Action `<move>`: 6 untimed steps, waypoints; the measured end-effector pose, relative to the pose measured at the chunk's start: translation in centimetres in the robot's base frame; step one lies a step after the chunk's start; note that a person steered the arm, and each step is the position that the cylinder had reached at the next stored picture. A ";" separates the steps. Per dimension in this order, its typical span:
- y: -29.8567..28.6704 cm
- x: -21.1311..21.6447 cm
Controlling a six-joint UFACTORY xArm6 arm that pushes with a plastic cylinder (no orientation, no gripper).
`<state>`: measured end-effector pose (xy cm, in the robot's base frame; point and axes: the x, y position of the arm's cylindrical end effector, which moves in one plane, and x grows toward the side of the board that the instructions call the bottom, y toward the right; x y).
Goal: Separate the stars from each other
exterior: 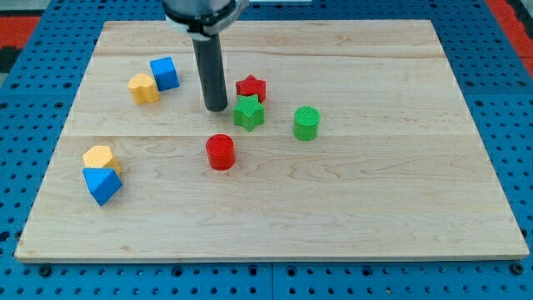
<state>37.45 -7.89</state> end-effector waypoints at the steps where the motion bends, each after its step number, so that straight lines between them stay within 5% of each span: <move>1: 1.8 -2.6; 2: 5.9 -3.6; 6: 3.3 2.5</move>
